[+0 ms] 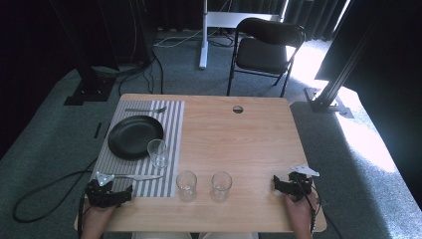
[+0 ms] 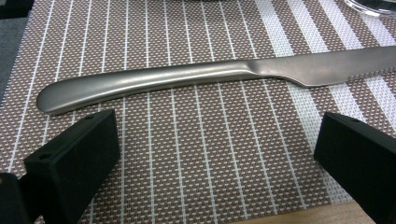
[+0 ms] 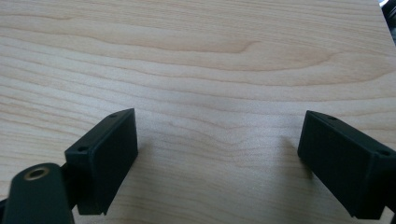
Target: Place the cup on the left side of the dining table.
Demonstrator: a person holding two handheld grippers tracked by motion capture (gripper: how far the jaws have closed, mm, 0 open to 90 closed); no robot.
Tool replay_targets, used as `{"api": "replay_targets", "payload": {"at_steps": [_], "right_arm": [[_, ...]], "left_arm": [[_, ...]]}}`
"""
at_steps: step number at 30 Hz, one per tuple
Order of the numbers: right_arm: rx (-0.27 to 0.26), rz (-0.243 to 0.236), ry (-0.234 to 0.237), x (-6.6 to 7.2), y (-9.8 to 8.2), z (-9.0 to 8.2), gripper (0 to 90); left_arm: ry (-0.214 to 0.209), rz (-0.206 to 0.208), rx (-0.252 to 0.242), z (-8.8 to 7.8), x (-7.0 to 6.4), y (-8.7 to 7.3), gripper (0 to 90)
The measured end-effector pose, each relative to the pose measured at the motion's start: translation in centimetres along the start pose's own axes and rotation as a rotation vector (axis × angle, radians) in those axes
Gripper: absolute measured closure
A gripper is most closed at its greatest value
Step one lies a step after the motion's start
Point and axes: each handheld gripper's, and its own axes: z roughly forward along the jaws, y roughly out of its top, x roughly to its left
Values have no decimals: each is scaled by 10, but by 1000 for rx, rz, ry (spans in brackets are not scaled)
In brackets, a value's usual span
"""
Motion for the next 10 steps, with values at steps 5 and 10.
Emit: {"api": "replay_targets", "payload": {"at_steps": [5,10], "right_arm": [[1,3,-3,0,0,0,112],[1,5,-5,0,0,0,112]], "left_arm": [[0,0,0,0,0,0,6],[0,0,0,0,0,0,6]]}}
